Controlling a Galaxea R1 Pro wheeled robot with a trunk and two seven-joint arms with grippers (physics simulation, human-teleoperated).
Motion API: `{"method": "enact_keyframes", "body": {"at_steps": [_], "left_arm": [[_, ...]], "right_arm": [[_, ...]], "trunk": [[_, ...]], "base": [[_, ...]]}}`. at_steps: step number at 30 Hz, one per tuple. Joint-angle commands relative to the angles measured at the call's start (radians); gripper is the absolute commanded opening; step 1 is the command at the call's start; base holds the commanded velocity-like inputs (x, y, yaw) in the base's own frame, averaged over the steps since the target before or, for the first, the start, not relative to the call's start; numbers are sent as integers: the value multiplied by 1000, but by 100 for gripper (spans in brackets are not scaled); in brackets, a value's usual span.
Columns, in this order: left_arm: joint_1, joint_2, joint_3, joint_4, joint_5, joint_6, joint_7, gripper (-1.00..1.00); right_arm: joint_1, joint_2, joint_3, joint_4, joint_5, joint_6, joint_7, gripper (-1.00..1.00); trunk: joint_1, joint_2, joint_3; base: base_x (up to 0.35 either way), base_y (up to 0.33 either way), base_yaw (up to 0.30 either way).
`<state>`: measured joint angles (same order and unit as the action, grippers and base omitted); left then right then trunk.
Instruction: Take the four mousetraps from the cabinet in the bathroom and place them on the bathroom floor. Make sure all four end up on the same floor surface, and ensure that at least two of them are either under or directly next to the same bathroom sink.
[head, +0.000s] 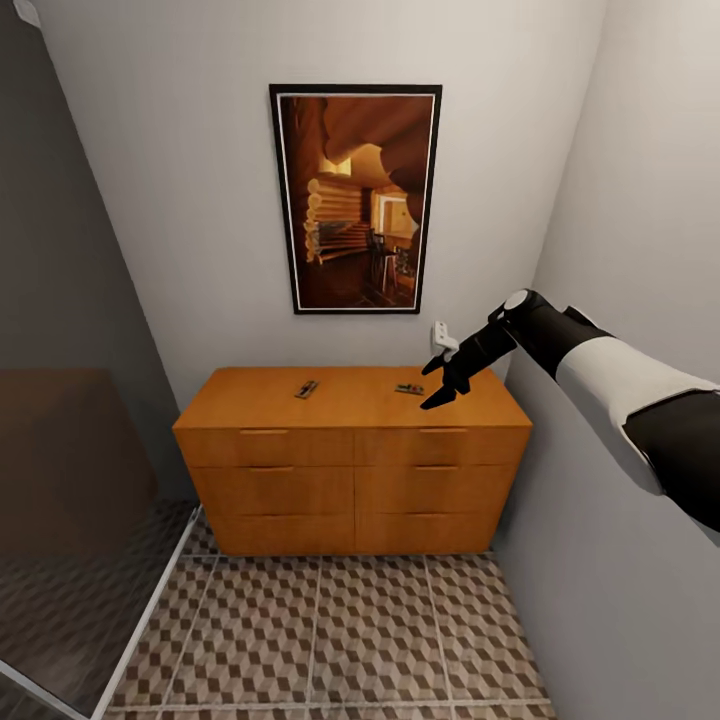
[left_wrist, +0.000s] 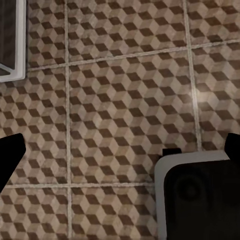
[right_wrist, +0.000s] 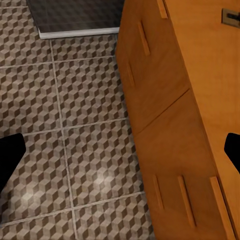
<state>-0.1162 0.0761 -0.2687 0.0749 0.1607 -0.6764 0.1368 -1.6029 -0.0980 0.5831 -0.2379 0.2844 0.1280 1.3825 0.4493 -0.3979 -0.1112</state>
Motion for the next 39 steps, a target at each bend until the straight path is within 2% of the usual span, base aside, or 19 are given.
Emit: {"method": "enact_keyframes", "body": {"at_steps": [1,13,23,29,39], "left_arm": [[2,1,-9,4,7,-6,1,100],[46,25,-9,4,7,-8,1,100],[51,26,-9,3,7,-8,1,100],[52,27,-9,3,7,-6,1,100],[52,27,-9,3,7,-6,1,100]], "right_arm": [[0,0,-6,-2,9,10,5,100],[2,-3,-6,-1,9,3,4,100],[3,-3,-6,-1,9,-20,0,100],[3,-3,-6,-1,9,-24,-24,100],[24,-2,-6,-1,9,-26,-29,100]], "trunk": [[1,-2,-2],[1,-2,-2],[1,-2,-2],[1,-2,-2],[1,-2,-2]], "base": [[23,0,0],[7,0,0],[0,0,0],[19,0,0],[206,0,0]]}}
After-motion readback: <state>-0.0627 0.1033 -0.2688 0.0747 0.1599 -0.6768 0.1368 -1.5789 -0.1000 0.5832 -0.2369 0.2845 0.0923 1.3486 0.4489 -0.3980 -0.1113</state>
